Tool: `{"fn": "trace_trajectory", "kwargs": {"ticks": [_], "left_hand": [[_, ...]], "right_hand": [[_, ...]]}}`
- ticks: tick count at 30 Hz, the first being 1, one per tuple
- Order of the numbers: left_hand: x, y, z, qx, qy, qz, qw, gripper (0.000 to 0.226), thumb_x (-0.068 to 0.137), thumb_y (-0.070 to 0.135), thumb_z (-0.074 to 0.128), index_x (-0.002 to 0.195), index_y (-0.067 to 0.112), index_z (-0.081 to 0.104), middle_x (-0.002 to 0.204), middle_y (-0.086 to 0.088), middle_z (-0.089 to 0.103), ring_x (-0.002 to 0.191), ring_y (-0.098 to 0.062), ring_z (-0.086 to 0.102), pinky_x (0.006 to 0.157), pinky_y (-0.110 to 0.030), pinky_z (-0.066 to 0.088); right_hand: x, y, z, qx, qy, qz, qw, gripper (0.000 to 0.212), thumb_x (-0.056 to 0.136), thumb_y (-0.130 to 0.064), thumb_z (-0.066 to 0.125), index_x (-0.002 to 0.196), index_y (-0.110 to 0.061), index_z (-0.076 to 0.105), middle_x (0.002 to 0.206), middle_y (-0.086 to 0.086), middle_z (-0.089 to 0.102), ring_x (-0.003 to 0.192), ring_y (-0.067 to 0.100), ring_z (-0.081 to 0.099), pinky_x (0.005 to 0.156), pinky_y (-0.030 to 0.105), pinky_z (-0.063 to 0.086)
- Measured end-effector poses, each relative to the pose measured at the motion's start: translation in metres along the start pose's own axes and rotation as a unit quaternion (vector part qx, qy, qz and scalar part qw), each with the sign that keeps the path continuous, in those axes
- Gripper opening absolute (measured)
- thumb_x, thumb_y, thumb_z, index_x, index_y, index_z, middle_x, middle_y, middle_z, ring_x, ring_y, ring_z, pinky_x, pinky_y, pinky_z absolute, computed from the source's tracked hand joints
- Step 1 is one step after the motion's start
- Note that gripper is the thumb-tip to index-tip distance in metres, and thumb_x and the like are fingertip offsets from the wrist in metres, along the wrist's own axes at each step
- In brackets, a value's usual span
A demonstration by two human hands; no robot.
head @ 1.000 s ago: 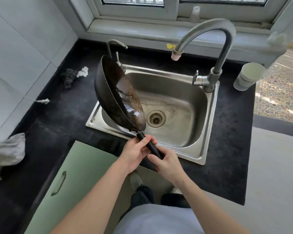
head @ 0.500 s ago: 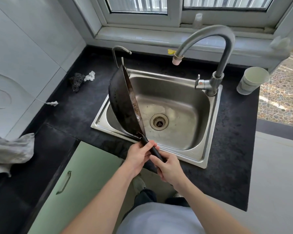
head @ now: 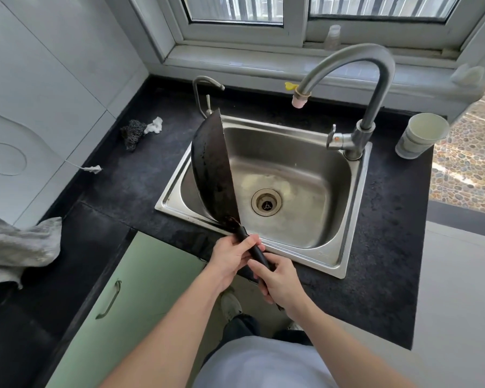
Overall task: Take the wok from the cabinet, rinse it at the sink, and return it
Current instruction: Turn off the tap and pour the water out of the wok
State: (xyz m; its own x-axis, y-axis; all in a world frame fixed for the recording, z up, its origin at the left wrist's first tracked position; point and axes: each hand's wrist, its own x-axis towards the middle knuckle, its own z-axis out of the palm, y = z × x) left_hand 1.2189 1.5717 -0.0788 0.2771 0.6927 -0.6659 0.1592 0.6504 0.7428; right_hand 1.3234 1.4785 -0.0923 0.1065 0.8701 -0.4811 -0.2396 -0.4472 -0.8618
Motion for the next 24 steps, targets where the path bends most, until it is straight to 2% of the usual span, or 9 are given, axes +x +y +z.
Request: {"fn": "trace_trajectory", "kwargs": {"ticks": [3,15,24], "left_hand": [[0.0013,-0.0022,-0.0006,0.003,-0.002,0.001,1.000,0.014,0.093,0.014,0.065,0.097,0.002,0.069,0.088,-0.010,0.075,0.089,-0.025,0.073,0.088,-0.049,0.057],[0.0021,-0.0052,-0.0041,-0.001,0.001,-0.007,1.000,0.012,0.093,0.013,0.066,0.097,0.002,0.069,0.087,-0.009,0.074,0.089,-0.021,0.074,0.082,-0.038,0.059],[0.0029,-0.0040,-0.0046,0.009,0.004,-0.007,1.000,0.009,0.092,0.013,0.066,0.092,0.004,0.070,0.086,-0.009,0.075,0.089,-0.023,0.073,0.089,-0.042,0.059]], "right_hand": [[-0.0016,0.0008,0.0007,0.000,0.004,0.001,1.000,0.016,0.098,-0.021,0.064,0.085,-0.012,0.063,0.045,-0.010,0.054,0.033,0.010,0.042,0.035,0.022,0.035],[-0.0013,0.0052,0.0055,-0.008,0.013,0.005,1.000,0.019,0.098,-0.021,0.064,0.084,-0.009,0.062,0.044,-0.004,0.049,0.033,0.012,0.040,0.035,0.021,0.035],[-0.0015,0.0057,0.0073,-0.003,0.017,0.007,1.000,0.024,0.098,-0.021,0.063,0.079,-0.008,0.060,0.043,-0.005,0.050,0.032,0.011,0.040,0.035,0.021,0.035]]}}
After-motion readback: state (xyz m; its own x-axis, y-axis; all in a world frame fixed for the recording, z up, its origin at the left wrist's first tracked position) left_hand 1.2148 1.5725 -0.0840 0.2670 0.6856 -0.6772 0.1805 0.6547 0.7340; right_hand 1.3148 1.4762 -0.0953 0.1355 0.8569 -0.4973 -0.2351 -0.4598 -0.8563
